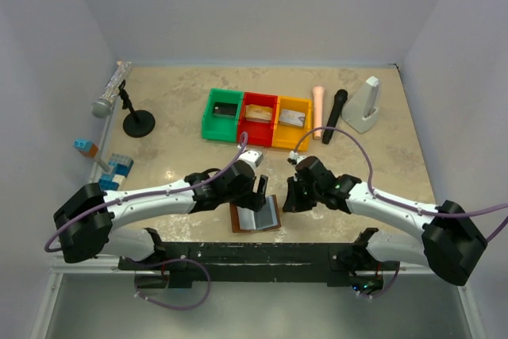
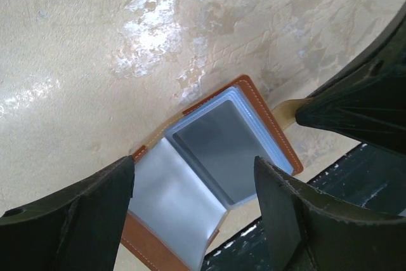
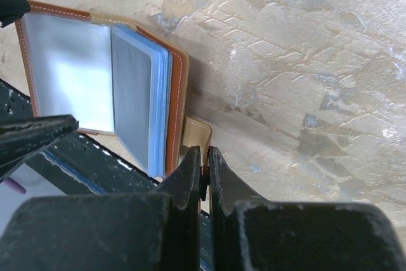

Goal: Take the credit cards out of the card holder
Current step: Remove the credit card from the card holder.

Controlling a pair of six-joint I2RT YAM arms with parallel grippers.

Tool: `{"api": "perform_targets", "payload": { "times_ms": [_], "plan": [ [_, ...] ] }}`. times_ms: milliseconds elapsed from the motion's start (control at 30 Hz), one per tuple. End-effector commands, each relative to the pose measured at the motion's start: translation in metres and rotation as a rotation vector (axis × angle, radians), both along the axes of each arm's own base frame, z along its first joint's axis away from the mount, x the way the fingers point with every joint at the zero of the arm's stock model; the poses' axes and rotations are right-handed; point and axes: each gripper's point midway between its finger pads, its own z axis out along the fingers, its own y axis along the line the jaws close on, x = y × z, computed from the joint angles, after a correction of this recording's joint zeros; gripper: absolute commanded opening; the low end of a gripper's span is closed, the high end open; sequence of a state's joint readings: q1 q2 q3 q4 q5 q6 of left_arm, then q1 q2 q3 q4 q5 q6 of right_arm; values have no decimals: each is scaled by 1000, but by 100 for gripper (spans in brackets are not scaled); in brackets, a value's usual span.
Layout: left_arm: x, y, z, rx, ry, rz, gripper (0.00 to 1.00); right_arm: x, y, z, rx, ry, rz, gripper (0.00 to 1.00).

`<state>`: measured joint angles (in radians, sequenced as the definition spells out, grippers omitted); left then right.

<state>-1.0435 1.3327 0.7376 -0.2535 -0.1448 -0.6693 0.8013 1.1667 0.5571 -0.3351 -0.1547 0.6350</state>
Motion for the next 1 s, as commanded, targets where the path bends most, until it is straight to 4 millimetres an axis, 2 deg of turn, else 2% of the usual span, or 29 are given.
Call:
{"api": "perform_targets", "payload": {
  "times_ms": [0,233,500,867,967],
  "plan": [
    [4,-18,33,-67,-53,-25,79,2,14,20,65,-42,43,0],
    [-5,-29,15,-1,-25,-76,77,0,19,24,76,-47,58,0],
    [-7,-25,-5,89,0,-69,76,-1,20,24,74,-47,63,0],
    [-8,-37,2,72,-8,-82,77,-3,23,28,83,-51,72,0],
    [-8,-36,-2,95,-5,-76,77,-3,24,29,85,-53,73,0]
  ]
}}
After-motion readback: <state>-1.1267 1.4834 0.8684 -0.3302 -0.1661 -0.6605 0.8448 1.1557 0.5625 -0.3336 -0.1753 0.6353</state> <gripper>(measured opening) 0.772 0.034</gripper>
